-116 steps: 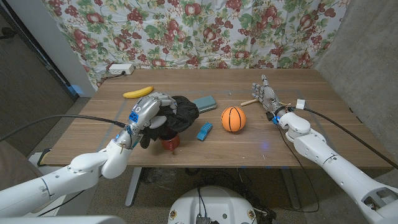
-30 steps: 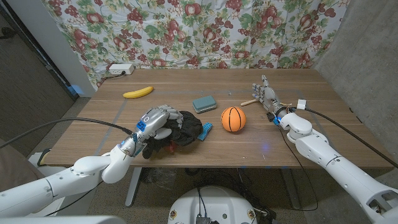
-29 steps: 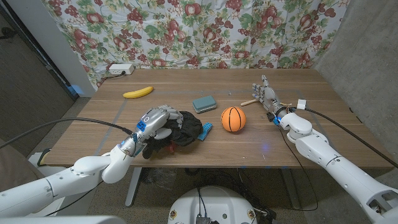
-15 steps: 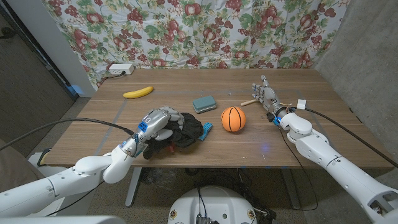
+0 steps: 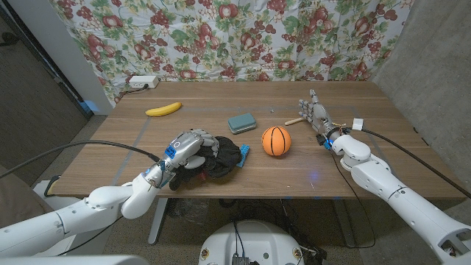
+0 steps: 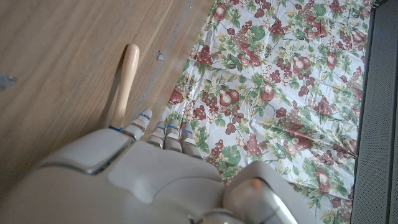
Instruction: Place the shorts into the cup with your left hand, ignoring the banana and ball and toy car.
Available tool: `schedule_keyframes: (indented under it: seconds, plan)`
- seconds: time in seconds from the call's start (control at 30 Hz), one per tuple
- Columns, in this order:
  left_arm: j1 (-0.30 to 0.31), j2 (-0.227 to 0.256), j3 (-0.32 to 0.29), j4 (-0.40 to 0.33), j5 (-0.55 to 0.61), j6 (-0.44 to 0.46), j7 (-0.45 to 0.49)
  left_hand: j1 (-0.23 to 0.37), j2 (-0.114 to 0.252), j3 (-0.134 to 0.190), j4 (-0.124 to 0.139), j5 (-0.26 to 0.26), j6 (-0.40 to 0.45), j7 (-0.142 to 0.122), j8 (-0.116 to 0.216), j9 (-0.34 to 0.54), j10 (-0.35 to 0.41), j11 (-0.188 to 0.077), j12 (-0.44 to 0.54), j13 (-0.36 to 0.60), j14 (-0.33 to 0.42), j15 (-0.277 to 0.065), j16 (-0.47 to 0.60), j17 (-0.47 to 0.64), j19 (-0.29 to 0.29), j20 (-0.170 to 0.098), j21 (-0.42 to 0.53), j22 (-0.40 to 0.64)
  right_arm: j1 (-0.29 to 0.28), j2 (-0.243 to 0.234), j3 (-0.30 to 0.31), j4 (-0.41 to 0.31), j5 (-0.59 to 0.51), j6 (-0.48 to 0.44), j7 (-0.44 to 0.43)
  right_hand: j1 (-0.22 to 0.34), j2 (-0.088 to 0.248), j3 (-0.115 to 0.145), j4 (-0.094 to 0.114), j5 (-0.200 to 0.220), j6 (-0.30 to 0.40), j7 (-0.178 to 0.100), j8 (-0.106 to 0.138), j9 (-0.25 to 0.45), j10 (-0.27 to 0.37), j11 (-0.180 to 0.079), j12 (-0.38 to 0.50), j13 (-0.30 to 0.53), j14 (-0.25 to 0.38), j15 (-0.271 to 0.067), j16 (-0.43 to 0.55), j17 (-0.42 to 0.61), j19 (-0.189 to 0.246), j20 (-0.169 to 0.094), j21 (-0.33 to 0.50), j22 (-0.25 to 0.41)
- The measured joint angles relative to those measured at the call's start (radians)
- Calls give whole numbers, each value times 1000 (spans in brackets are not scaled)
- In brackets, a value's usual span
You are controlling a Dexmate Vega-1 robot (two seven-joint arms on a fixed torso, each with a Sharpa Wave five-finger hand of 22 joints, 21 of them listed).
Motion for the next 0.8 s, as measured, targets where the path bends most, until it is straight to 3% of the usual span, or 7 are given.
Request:
schedule_keyframes:
  seconds: [0.2, 0.23, 0.3, 0.43, 0.57, 0.67, 0.8]
  plan:
    - [11, 5, 0, -8, -10, 16, -6, -18, -18, 6, -2, -5, 19, 2, -26, -42, 15, -4, -18, -22, 6, -3, -15, 48, -5, -5, -41, 150, -5, -4, 2, -8, 0, -1, -1, 0, 0, 0, 0, 0, 0, 0, 0, 0, 0, 0, 0, 0, 0, 0, 0, 0, 0, 0, 0, 0]
    - [13, 6, -1, -9, -11, 19, -7, -26, -26, 21, 10, -7, 19, 2, -34, -52, 18, -4, -26, -34, 16, -9, -23, 48, -5, -5, -51, 189, -6, -5, 2, -10, 0, -3, -2, 0, 0, 0, 0, 0, 0, 0, 0, 0, 0, 0, 0, 0, 0, 0, 0, 0, 0, 0, 0, 0]
    - [17, 7, -2, -11, -14, 25, -10, -40, -40, 23, 10, -12, 20, 1, -42, -65, 19, -2, -45, -57, 16, -10, -35, 43, -10, -11, -74, 198, -7, -6, 2, -12, 1, -5, -2, 0, 0, 0, 0, 0, 0, 0, 0, 0, 0, 0, 0, 0, 0, 0, 0, 0, 0, 0, 0, 0]
    - [21, 10, -3, -13, -18, 33, -15, -83, -58, 80, 37, -24, 13, -16, -76, -106, 2, -1, -92, -116, 39, -46, -85, -27, -10, -41, -114, 153, -10, -8, 2, -16, 2, -6, -4, 0, 0, 0, 0, 0, 0, 0, 0, 0, 0, 0, 0, 0, 0, 0, 0, 0, 0, 0, 0, 0]
    - [22, 11, -3, -13, -19, 36, -20, -157, -67, 181, 70, -26, -8, -24, -132, -182, -15, -4, -151, -180, 82, -90, -200, -162, -90, -45, -125, 102, -13, -10, 3, -22, 2, -8, -8, 0, 0, 0, 0, 0, 0, 0, 0, 0, 0, 0, 0, 0, 0, 0, 0, 0, 0, 0, 0, 0]
    - [23, 11, -3, -12, -19, 39, -21, -210, -88, 298, 131, -26, -39, -29, -158, -206, -62, -6, -197, -208, 59, -109, -275, -228, -130, -42, -126, 62, -15, -12, 3, -24, 2, -11, -10, 0, 0, 0, 0, 0, 0, 0, 0, 0, 0, 0, 0, 0, 0, 0, 0, 0, 0, 0, 0, 0]
    - [26, 11, -5, -11, -20, 43, -21, -347, -143, 417, 155, -24, -92, -48, -202, -242, -142, -6, -304, -283, -46, -76, -364, -335, -174, -39, -150, -7, -15, -12, 3, -25, 1, -14, -12, 0, 0, 0, 0, 0, 0, 0, 0, 0, 0, 0, 0, 0, 0, 0, 0, 0, 0, 0, 0, 0]
